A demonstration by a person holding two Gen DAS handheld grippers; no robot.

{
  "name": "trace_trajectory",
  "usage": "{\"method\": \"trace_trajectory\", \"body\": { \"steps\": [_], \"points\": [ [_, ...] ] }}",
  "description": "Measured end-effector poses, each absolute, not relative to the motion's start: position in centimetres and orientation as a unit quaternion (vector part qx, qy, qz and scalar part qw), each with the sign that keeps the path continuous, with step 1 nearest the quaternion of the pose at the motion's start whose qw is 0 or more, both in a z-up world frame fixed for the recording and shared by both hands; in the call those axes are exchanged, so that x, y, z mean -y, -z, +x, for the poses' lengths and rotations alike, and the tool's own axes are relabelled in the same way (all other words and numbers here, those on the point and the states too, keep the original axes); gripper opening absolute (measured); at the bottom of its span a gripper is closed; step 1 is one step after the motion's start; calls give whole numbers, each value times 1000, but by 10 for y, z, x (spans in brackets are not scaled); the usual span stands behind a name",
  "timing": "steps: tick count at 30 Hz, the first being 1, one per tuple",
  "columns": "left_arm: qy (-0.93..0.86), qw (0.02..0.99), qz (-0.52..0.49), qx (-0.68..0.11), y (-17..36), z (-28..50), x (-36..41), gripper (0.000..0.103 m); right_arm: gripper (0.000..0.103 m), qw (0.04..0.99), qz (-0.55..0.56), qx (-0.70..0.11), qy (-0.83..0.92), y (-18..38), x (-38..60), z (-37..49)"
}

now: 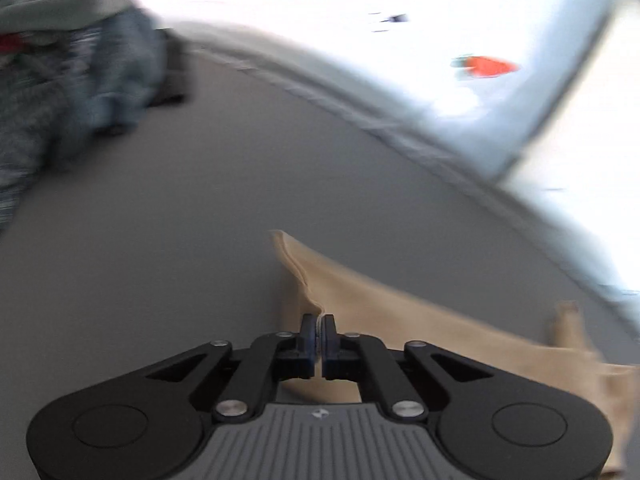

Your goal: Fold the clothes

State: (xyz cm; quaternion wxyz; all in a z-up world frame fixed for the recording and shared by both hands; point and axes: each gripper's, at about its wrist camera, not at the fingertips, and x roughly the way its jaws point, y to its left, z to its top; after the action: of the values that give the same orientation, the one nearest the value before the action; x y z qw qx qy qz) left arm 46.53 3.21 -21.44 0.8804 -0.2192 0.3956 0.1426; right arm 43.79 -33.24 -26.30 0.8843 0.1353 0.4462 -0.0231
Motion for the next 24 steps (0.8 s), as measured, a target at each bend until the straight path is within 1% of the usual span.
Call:
{"method": "trace_trajectory", "body": {
  "steps": [5,8,9,10,12,13,14,15,16,17,18,22,24],
  "points": [
    [89,890,-224,-388,177,476,48,3,84,881,158,-445,23,260,341,437],
    [218,868,-181,-408,165,472,102,17,83,882,172,-437,34,255,350,435],
    [226,867,-166,-413,167,469,111,31,83,883,176,-434,38,253,354,434],
    [219,865,-159,-423,171,468,113,43,83,885,182,-427,40,249,357,433],
    [206,861,-144,-442,181,466,116,44,83,888,193,-414,45,241,364,431],
    [200,859,-137,-451,185,465,118,44,81,891,197,-406,42,237,366,430],
    [189,856,-136,-461,191,466,115,44,75,894,202,-398,32,233,367,430],
    [171,853,-140,-472,197,468,106,44,60,896,210,-391,13,231,367,433],
    [153,852,-140,-481,200,470,100,44,50,897,218,-385,-6,228,366,435],
    [137,851,-139,-488,204,472,94,44,35,895,228,-383,-28,227,364,441],
    [124,851,-136,-492,206,473,88,44,30,892,238,-381,-51,226,362,446],
    [88,843,-136,-513,213,471,75,44,31,878,239,-395,-123,229,336,477],
    [81,840,-135,-520,216,472,72,44,35,874,228,-409,-129,234,322,490]
  ]
}}
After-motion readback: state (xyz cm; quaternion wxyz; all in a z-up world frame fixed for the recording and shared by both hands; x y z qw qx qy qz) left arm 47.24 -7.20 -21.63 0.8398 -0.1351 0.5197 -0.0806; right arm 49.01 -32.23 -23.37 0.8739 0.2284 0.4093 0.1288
